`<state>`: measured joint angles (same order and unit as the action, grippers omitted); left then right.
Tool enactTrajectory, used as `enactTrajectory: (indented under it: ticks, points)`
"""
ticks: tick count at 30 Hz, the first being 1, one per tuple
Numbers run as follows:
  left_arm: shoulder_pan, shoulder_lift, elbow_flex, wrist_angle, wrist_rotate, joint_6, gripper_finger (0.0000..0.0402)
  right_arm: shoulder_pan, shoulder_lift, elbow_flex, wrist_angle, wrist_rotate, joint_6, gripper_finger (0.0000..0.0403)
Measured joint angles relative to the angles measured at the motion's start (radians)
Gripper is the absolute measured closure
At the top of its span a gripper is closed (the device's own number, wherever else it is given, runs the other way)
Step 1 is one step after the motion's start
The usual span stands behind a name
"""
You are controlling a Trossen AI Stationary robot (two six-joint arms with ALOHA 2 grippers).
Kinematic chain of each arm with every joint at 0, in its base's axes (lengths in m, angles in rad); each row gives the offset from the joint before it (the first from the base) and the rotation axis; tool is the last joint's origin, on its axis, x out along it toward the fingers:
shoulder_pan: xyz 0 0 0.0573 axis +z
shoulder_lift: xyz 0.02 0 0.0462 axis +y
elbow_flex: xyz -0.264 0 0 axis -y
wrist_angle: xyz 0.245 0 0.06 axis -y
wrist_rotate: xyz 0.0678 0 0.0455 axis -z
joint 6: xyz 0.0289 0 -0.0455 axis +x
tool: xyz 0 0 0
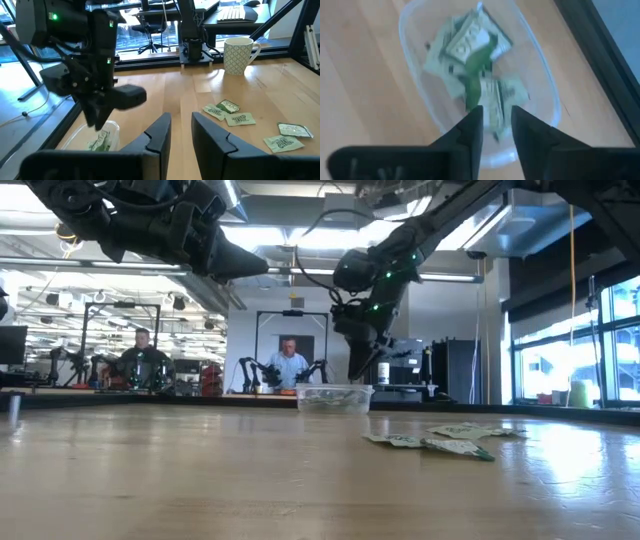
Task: Pick and place items into bin
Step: Put the white stevia packet into the transparent bin
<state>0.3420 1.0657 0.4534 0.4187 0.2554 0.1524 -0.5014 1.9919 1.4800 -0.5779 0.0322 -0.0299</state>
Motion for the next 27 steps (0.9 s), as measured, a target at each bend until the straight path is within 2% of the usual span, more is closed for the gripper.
enactTrajectory:
  ticks: [6, 12, 17, 21, 27]
  points:
    - [0.000, 0.000, 0.000, -0.016, 0.000, 0.000, 0.0331, 0.035, -0.104, 0.050, -0.273, -0.004, 0.026, 0.0279]
    - [0.000, 0.000, 0.000, -0.036, 0.000, 0.000, 0.0331, 0.188, -0.238, -0.006, -0.486, -0.009, 0.141, 0.0279]
    - [0.000, 0.000, 0.000, -0.036, 0.000, 0.000, 0.0331, 0.344, -0.310, -0.126, -0.464, 0.022, 0.346, 0.0279]
    - [0.000, 0.000, 0.000, -0.036, 0.000, 0.000, 0.0331, 0.435, -0.312, -0.231, -0.431, 0.059, 0.492, 0.0279]
    - [0.000, 0.000, 0.000, -0.036, 0.000, 0.000, 0.0331, 0.512, -0.312, -0.394, -0.228, 0.064, 0.586, 0.0279]
